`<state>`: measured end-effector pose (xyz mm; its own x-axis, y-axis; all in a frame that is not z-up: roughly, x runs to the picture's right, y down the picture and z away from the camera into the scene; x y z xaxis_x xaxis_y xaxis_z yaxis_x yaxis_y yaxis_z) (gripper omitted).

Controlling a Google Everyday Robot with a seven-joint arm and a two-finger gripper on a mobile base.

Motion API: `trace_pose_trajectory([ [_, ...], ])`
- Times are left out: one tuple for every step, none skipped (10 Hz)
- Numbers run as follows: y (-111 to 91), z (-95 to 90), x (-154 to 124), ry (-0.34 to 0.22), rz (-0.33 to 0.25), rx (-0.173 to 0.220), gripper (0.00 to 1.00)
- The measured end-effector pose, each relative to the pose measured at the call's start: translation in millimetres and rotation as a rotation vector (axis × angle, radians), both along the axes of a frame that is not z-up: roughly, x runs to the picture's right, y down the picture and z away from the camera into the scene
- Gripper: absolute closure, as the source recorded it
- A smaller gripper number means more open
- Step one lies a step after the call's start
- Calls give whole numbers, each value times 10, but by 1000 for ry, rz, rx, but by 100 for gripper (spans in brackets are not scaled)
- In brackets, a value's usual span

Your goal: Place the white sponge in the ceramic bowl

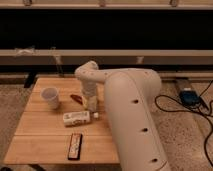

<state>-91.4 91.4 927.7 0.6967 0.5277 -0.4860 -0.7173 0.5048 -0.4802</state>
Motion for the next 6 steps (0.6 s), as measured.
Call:
trace_pose_trajectory([
  [15, -9, 9, 4, 1, -2, 62],
  [20, -23, 32, 11, 1, -1, 72],
  [17, -48, 71, 20, 2, 2, 84],
  [2, -77, 84, 24, 3, 11, 94],
  [-35, -107, 85, 22, 4, 24, 98],
  [-124, -177, 89, 14, 1, 47, 100],
])
